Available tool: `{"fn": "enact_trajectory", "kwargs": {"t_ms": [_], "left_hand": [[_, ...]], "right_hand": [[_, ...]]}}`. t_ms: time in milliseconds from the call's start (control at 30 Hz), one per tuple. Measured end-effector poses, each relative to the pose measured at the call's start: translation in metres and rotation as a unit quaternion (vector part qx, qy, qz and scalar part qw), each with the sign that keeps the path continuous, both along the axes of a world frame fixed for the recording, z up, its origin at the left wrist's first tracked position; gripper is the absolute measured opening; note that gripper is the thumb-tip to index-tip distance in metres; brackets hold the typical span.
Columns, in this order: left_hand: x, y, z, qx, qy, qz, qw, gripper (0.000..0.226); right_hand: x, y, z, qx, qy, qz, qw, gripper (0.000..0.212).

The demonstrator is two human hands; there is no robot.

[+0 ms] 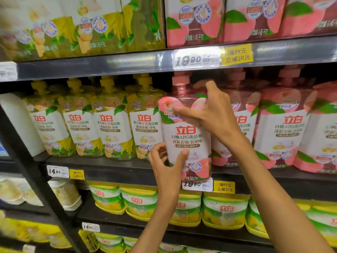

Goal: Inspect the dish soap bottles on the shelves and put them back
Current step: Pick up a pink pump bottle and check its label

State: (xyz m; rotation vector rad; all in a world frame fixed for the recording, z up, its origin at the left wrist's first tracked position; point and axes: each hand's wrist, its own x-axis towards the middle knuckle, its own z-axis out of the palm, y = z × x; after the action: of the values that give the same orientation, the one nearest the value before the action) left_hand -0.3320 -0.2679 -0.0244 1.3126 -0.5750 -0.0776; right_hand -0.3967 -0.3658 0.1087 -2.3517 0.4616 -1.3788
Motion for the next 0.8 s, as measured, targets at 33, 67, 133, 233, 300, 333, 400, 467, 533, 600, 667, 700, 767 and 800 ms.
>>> {"fn": "enact_trajectory", "kwargs": {"t_ms": [33,67,133,233,300,333,400,467,533,600,667,700,767,800], "left_hand": [[0.002,0.002,0.0,-0.004,0.016,-0.037,0.999,0.061],[0.005,0.002,0.001,-0.003,0.03,-0.075,0.997,0.06],[0.01,0.002,0.003,0.028,0.035,-0.127,0.991,0.062],[0.015,0.002,0.01,0.058,0.029,-0.156,0.986,0.052],[0.013,0.005,0.015,0.044,0.057,-0.153,0.986,0.062],[0.01,0.009,0.017,0.036,0.074,-0.149,0.985,0.067],[0.006,0.017,0.02,0.023,0.097,-0.153,0.983,0.069],[0.001,0.029,0.022,0.024,0.115,-0.167,0.979,0.072],[-0.003,0.039,0.024,0.034,0.133,-0.189,0.972,0.077],[-0.004,0.049,0.025,0.051,0.144,-0.222,0.963,0.078],[-0.003,0.059,0.025,0.052,0.154,-0.254,0.953,0.071],[-0.002,0.065,0.024,0.049,0.155,-0.269,0.949,0.067],[0.001,0.076,0.021,0.065,0.139,-0.296,0.943,0.067],[0.001,0.079,0.019,0.076,0.13,-0.303,0.941,0.068]], "right_hand": [[-0.001,0.002,0.0,0.019,-0.007,0.005,1.0,0.075],[-0.001,0.003,0.0,0.04,-0.017,0.012,0.999,0.077],[-0.001,0.005,0.0,0.079,-0.032,0.018,0.996,0.08],[-0.003,0.006,0.001,0.142,-0.046,0.012,0.989,0.081],[-0.004,0.006,-0.001,0.208,-0.061,0.018,0.976,0.081],[-0.005,0.006,-0.002,0.237,-0.073,0.028,0.968,0.078],[-0.009,0.007,-0.008,0.266,-0.105,0.058,0.956,0.057],[-0.012,0.007,-0.018,0.3,-0.12,0.106,0.94,0.047],[-0.014,0.01,-0.028,0.381,-0.123,0.197,0.895,0.058],[-0.013,0.014,-0.037,0.468,-0.126,0.271,0.832,0.063],[-0.011,0.017,-0.043,0.499,-0.146,0.293,0.803,0.054],[-0.01,0.019,-0.045,0.507,-0.16,0.29,0.795,0.05],[-0.01,0.024,-0.049,0.539,-0.182,0.282,0.772,0.051],[-0.01,0.025,-0.049,0.551,-0.183,0.273,0.767,0.054]]}}
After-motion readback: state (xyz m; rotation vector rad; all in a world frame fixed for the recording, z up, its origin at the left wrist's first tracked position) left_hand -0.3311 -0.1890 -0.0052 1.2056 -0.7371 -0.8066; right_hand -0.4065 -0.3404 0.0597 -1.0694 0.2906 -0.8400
